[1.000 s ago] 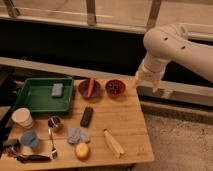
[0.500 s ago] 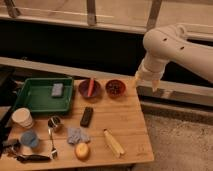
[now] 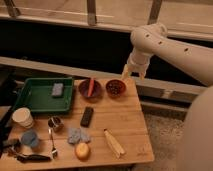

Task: Place grapes in metal cup

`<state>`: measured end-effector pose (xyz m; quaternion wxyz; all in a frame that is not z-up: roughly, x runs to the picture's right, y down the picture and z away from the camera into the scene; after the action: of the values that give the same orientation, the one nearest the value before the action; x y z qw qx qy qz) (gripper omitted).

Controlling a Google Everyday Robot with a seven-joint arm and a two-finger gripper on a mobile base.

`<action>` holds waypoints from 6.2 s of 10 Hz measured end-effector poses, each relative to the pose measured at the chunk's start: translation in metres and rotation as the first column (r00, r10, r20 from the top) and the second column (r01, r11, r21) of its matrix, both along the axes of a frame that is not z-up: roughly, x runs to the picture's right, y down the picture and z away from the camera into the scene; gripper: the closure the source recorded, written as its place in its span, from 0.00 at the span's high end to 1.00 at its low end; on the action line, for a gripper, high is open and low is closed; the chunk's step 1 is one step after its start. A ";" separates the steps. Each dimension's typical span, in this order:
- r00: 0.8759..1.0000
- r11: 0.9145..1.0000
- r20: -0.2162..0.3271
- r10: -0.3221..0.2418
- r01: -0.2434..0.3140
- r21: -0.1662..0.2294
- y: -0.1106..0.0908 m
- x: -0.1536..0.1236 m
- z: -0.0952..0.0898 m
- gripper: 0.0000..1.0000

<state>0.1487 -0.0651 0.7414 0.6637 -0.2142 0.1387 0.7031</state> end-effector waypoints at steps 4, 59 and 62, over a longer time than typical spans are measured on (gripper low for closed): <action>0.998 1.000 0.062 0.012 -0.013 0.014 -0.011 -0.010 0.035 0.65; 0.784 0.984 0.600 -0.160 0.173 0.037 0.009 -0.177 -0.020 0.00; 0.783 0.984 0.602 -0.160 0.173 0.037 0.009 -0.178 -0.021 0.00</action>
<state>-0.0291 -0.0560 0.7208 0.7305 -0.4199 -0.0542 0.5359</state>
